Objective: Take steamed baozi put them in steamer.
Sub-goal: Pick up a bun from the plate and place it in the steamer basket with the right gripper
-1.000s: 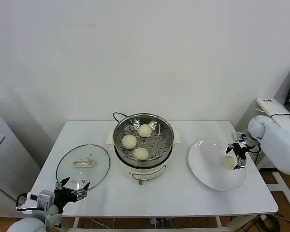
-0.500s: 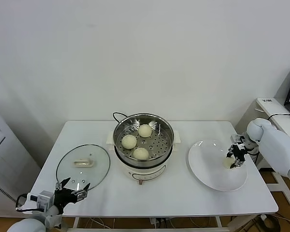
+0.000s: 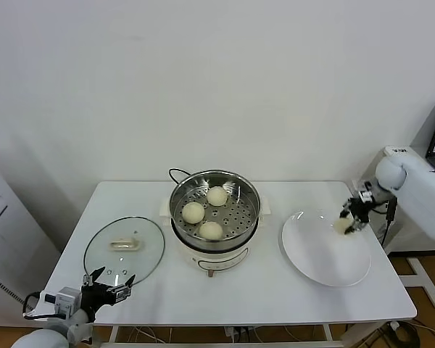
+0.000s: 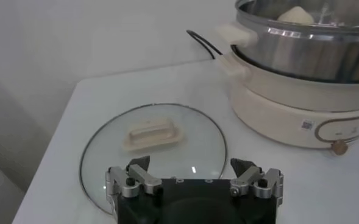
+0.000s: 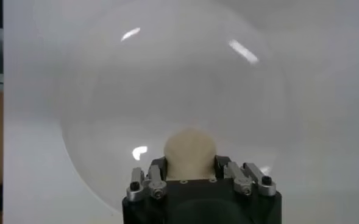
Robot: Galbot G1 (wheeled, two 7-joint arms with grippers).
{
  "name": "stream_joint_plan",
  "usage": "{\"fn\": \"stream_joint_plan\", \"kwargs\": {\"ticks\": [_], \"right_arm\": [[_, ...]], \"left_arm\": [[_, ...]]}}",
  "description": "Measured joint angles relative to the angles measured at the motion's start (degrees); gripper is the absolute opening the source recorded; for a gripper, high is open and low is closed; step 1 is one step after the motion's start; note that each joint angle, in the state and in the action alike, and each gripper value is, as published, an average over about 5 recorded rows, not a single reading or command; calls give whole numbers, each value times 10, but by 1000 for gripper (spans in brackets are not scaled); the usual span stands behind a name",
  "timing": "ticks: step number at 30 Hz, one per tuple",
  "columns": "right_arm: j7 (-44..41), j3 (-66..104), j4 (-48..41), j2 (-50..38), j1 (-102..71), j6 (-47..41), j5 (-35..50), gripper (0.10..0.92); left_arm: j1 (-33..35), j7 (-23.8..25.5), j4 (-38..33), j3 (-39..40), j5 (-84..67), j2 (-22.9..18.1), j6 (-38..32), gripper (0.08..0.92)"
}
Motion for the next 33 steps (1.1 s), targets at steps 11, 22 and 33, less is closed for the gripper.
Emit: {"fn": "stream_joint_plan", "kwargs": {"ticks": [11,22,33], "right_arm": [[11,-200,84,38,194,-116,209,484],[43,-293,111,126,274,-198,359,484],[88,-322,133,195,276,-246,421,484]], "left_arm": [[-3,0,2,5,5,-6,0,823],[-8,1,6,8,9,-9,-1,823],[-9,1,8,10,13,-12,-2,823]]}}
